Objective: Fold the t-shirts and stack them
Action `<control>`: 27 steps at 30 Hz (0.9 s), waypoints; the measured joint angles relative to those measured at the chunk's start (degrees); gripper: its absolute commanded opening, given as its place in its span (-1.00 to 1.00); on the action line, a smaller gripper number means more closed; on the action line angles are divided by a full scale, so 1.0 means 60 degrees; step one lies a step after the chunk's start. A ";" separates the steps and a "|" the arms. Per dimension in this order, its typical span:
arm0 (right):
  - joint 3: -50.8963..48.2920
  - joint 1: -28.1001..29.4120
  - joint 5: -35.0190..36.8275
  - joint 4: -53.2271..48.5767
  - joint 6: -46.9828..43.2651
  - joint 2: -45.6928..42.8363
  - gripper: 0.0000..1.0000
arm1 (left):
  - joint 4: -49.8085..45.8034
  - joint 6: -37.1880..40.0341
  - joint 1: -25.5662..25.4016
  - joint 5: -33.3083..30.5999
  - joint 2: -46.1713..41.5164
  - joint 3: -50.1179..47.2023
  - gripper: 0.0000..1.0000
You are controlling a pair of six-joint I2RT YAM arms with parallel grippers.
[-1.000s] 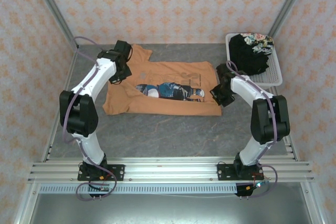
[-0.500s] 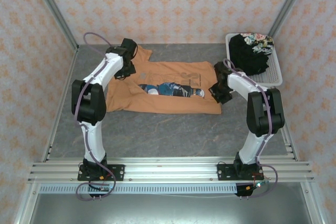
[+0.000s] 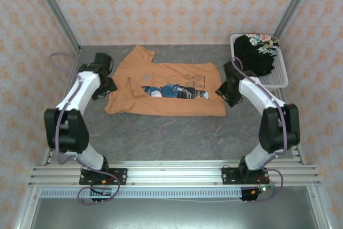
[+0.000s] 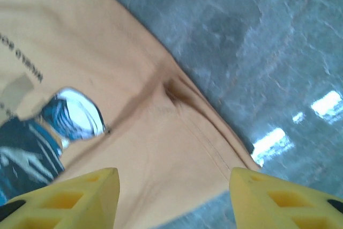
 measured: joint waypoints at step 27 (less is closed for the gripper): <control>-0.2586 -0.0062 -0.1282 0.2146 -0.0095 0.0299 -0.47 | 0.3315 -0.3949 0.1472 0.2820 0.0692 -0.3107 -0.43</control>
